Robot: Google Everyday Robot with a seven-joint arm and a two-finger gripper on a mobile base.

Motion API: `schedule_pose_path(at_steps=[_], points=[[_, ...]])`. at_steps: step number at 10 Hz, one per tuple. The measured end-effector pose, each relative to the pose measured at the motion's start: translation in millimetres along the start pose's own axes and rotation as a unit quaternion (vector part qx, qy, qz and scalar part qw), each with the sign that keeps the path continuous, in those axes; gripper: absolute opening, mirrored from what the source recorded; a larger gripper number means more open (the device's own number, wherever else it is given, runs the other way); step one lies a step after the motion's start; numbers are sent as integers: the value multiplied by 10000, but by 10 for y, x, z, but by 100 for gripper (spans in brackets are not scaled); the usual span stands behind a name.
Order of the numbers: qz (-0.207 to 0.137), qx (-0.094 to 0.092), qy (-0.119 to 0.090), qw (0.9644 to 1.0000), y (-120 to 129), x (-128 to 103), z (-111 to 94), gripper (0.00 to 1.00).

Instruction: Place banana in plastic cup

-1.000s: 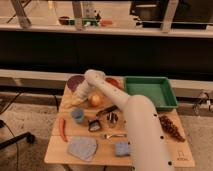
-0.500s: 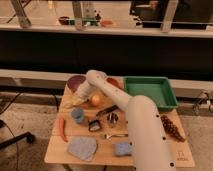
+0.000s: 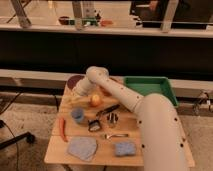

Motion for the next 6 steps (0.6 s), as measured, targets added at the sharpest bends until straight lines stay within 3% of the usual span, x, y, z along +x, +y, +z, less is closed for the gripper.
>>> schedule_pose_path(at_steps=[3,6], points=[[-192,293,1,9994,83,-207,-434,17],[-258,291,48,9992,400,-307,-653,17]])
